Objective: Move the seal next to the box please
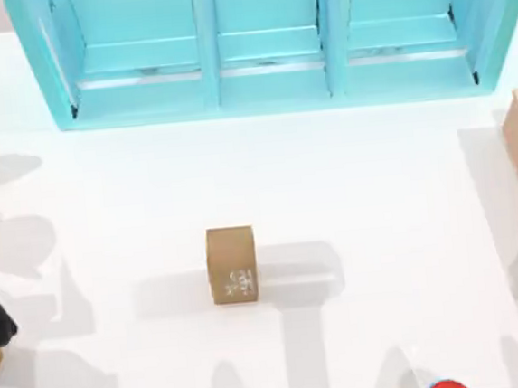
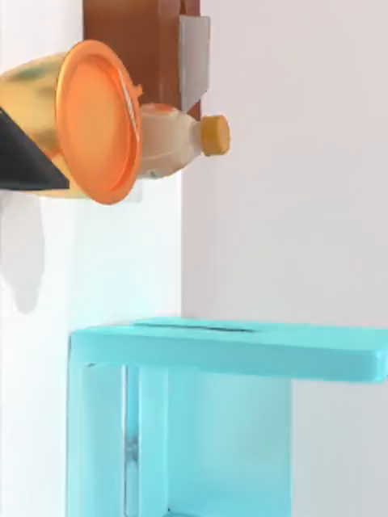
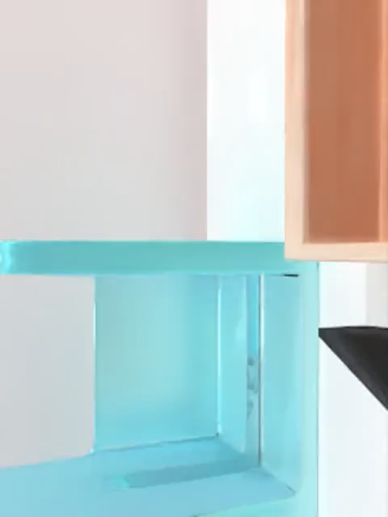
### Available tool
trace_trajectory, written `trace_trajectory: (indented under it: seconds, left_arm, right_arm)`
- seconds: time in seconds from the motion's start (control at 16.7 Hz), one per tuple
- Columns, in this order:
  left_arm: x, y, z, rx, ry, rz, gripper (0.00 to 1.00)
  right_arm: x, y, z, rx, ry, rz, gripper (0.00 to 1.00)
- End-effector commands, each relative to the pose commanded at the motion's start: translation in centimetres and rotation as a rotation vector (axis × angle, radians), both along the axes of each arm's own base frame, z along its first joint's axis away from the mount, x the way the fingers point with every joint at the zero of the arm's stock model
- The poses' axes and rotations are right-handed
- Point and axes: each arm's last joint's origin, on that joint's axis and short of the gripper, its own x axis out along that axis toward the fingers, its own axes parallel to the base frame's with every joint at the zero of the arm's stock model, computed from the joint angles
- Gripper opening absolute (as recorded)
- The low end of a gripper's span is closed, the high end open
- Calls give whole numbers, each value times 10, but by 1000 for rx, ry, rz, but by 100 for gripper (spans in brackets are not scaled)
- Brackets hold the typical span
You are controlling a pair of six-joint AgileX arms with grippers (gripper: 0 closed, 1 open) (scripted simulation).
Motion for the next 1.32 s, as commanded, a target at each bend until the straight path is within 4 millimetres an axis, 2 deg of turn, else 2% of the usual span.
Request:
trace_trajectory:
  seconds: [0.24, 0.42, 0.6, 0.72, 0.9, 1.08, 1.32]
  left_arm:
    - [0, 0, 0, 0, 0, 0, 100]
    - [0, 0, 0, 0, 0, 0, 100]
    - [0, 0, 0, 0, 0, 0, 100]
    - [0, 0, 0, 0, 0, 0, 100]
    - [0, 0, 0, 0, 0, 0, 100]
    - [0, 0, 0, 0, 0, 0, 100]
    - [0, 0, 0, 0, 0, 0, 100]
  right_arm:
    - [0, 1, 2, 7, 24, 8, 100]
    - [3, 4, 14, 43, 143, 36, 100]
    - [12, 10, 37, 93, 339, 73, 100]
    - [25, 17, 60, 122, 500, 100, 100]
    - [63, 34, 100, 153, 733, 138, 100]
    - [116, 62, 138, 169, 889, 173, 100]
    - [172, 105, 159, 174, 1033, 192, 100]
